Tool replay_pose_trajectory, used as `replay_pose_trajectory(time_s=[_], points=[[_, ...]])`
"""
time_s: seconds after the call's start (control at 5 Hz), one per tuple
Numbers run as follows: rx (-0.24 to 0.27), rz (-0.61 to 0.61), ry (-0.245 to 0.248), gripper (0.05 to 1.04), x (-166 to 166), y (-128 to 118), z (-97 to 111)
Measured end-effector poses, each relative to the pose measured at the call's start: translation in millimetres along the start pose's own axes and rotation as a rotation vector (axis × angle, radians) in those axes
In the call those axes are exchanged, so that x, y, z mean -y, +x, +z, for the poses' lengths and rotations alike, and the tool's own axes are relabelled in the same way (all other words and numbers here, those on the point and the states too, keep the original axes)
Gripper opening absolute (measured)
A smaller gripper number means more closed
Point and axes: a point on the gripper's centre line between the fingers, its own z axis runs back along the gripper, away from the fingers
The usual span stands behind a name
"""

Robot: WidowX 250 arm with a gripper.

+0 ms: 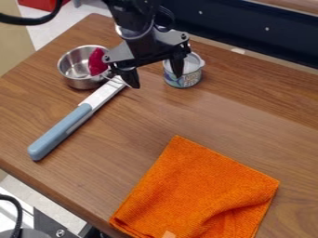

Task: Move the orange cloth in the middle of the table

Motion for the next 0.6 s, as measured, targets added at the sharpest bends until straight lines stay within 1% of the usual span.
replay_pose_trajectory(time_s=[0.2, 0.4, 0.6], points=[[-0.022, -0.003, 0.007, 0.997, -1, -7, -3], [-0.052, -0.072, -0.013, 0.997, 2, -24, 3], [-0.093, -0.116, -0.037, 0.95, 8, -44, 21]])
